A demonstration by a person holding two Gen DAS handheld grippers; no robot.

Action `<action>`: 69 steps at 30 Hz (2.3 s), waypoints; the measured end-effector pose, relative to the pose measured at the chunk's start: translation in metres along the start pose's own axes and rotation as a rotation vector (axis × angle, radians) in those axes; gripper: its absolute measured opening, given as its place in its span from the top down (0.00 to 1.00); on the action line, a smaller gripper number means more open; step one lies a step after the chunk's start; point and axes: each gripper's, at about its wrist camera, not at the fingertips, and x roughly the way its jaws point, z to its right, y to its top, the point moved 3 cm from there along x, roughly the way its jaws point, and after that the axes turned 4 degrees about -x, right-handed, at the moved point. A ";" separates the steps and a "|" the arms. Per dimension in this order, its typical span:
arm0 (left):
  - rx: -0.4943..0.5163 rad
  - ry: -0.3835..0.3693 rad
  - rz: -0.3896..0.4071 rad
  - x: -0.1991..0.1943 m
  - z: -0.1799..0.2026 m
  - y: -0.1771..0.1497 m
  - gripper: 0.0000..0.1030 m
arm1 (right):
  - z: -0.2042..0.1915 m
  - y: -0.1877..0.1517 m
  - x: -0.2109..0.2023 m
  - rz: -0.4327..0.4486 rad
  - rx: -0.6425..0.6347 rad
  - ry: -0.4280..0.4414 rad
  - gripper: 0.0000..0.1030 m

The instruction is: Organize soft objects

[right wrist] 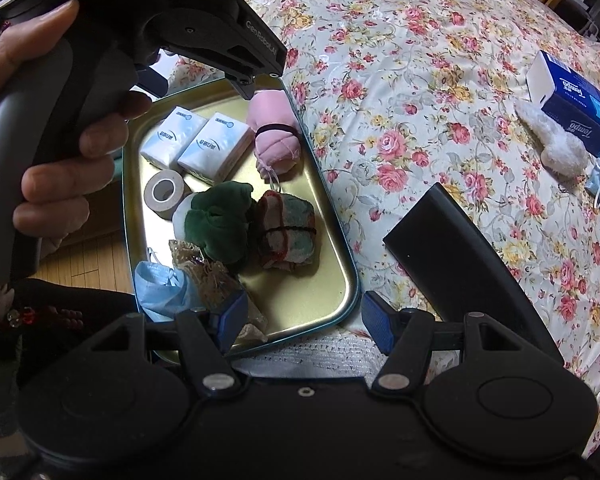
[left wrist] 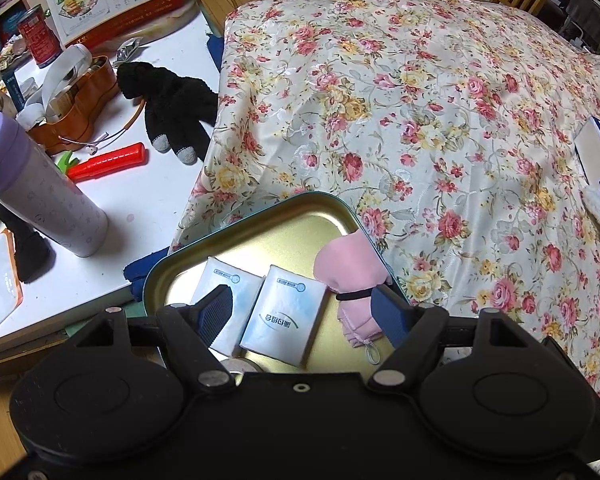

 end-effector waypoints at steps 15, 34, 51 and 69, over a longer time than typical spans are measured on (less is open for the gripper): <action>0.005 0.008 0.005 -0.001 -0.001 -0.001 0.28 | 0.000 -0.001 0.001 -0.014 0.003 -0.007 0.41; -0.002 0.036 0.018 -0.001 -0.005 0.001 0.22 | 0.000 0.005 -0.013 0.014 -0.012 0.025 0.41; 0.081 0.096 -0.005 0.013 0.017 -0.008 0.22 | 0.169 0.019 -0.048 0.130 0.285 -0.200 0.38; 0.246 0.047 0.050 -0.004 0.073 -0.027 0.22 | 0.310 -0.010 0.018 0.057 0.509 -0.304 0.38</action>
